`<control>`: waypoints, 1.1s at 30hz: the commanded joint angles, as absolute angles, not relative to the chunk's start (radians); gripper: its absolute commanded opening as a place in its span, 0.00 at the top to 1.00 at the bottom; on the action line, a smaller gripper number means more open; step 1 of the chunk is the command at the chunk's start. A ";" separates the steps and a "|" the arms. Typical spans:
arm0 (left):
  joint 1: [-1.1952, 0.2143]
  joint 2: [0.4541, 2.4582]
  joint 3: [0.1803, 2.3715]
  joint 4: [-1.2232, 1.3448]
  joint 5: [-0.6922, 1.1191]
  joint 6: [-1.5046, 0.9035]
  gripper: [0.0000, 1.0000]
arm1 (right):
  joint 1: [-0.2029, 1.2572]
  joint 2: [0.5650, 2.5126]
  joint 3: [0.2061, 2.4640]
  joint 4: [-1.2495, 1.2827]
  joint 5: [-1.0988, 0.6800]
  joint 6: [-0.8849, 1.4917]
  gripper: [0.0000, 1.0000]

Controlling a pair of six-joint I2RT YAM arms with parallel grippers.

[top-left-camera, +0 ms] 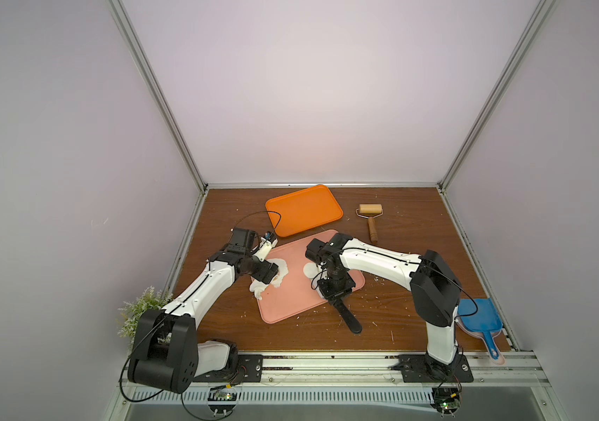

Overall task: Roll out the dumpling wrappers from the dough
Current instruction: Scoop the dumpling wrapper from the work surface.

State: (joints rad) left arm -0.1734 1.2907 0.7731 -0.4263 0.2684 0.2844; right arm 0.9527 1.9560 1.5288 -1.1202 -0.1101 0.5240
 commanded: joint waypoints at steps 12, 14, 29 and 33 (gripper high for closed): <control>-0.163 1.273 0.765 -0.439 0.286 0.290 0.08 | 0.950 1.933 1.548 -1.053 -0.153 0.556 1.00; -0.163 1.274 0.765 -0.439 0.286 0.290 0.08 | 0.950 1.945 1.562 -1.055 -0.156 0.552 1.00; -0.161 1.277 0.765 -0.442 0.292 0.291 0.08 | 0.940 1.988 1.567 -1.011 -0.156 0.575 1.00; -0.163 1.278 0.764 -0.440 0.293 0.291 0.08 | 0.939 2.002 1.575 -1.005 -0.160 0.568 1.00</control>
State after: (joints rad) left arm -0.1734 1.2907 0.7731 -0.4263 0.2764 0.2848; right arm 0.9447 2.0010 1.5604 -0.9962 -0.1444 0.5617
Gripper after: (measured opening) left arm 0.917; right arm 0.337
